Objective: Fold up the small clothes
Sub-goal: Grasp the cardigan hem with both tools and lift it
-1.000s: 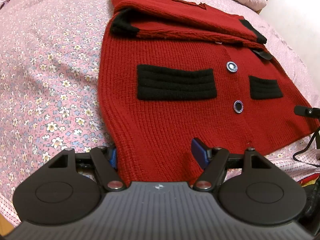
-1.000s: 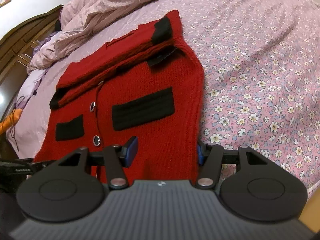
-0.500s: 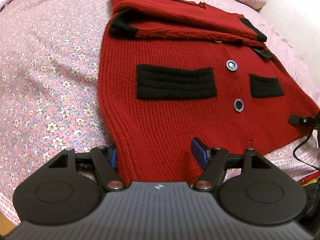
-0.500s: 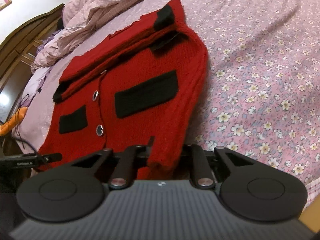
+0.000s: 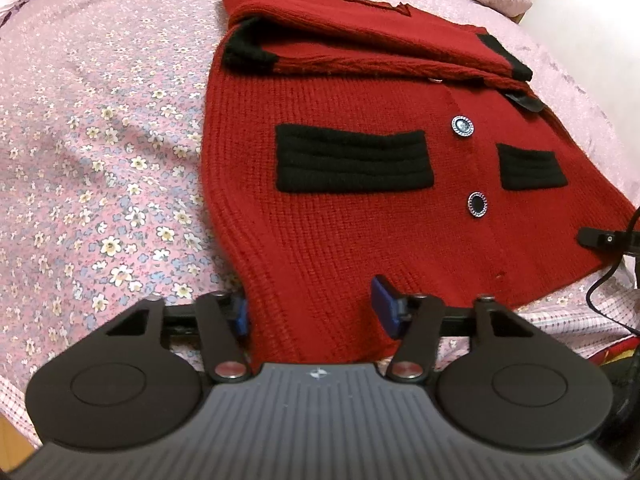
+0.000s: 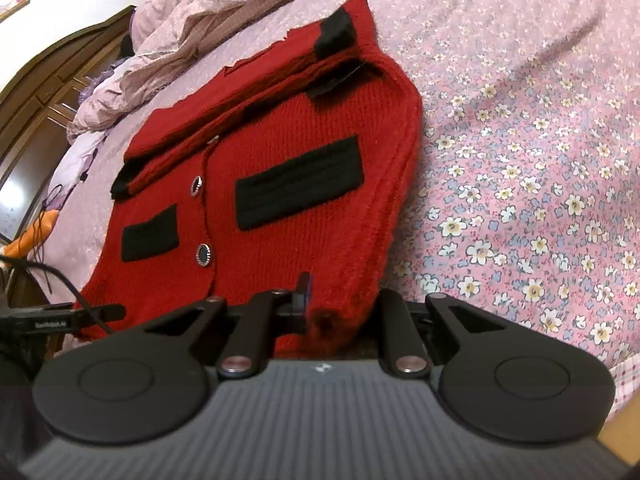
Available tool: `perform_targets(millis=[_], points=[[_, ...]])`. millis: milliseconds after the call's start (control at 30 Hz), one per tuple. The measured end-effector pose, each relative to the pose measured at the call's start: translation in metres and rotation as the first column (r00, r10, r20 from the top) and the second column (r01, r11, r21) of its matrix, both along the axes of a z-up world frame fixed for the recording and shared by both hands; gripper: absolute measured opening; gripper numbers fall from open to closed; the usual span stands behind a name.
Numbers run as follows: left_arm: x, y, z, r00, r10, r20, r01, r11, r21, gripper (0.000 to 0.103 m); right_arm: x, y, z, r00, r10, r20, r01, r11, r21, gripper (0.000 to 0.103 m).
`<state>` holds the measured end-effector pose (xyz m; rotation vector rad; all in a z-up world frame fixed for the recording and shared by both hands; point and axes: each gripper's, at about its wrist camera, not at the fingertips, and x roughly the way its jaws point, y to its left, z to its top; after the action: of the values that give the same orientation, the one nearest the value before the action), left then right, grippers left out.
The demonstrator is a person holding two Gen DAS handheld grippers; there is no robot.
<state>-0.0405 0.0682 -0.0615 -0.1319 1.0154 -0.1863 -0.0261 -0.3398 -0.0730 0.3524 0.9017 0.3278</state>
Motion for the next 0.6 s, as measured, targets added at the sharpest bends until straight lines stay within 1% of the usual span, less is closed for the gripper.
perform_targets(millis=[67, 100, 167, 200, 267, 433, 533, 600], points=[[0.002, -0.001, -0.002, 1.0, -0.007, -0.002, 0.007, 1.0, 0.019, 0.044, -0.002, 0.001, -0.001, 1.0, -0.002, 0.015, 0.002, 1.0, -0.004, 0.013], [0.003, -0.001, -0.002, 1.0, -0.008, -0.003, 0.008, 1.0, 0.024, 0.042, -0.002, 0.0, -0.001, 1.0, -0.007, 0.015, 0.007, 1.0, 0.005, 0.011], [0.003, 0.001, -0.002, 1.0, -0.001, -0.002, 0.001, 1.0, 0.025, 0.03, -0.002, -0.002, -0.001, 1.0, -0.019, 0.012, 0.019, 0.999, 0.028, 0.011], [0.003, 0.003, -0.002, 1.0, 0.007, 0.0, -0.007, 1.0, 0.02, 0.028, -0.002, -0.004, -0.001, 1.0, -0.024, 0.016, 0.024, 0.999, 0.038, 0.01], [0.002, 0.007, -0.002, 1.0, 0.025, 0.003, -0.025, 1.0, 0.008, 0.021, -0.004, -0.004, 0.001, 0.999, -0.032, 0.042, 0.03, 0.998, 0.053, 0.01], [0.0, 0.014, 0.002, 0.998, 0.057, 0.014, -0.057, 0.998, -0.026, 0.014, -0.008, -0.002, 0.01, 0.993, -0.041, 0.11, 0.028, 0.994, 0.11, 0.01], [-0.003, 0.017, 0.014, 0.997, 0.061, 0.05, -0.058, 0.996, -0.069, 0.013, -0.006, -0.002, 0.019, 0.987, -0.045, 0.152, 0.024, 0.99, 0.136, 0.01], [-0.005, 0.02, 0.025, 0.994, 0.062, 0.089, -0.054, 0.994, -0.097, 0.012, -0.004, -0.002, 0.025, 0.984, -0.049, 0.173, 0.021, 0.987, 0.158, 0.01]])
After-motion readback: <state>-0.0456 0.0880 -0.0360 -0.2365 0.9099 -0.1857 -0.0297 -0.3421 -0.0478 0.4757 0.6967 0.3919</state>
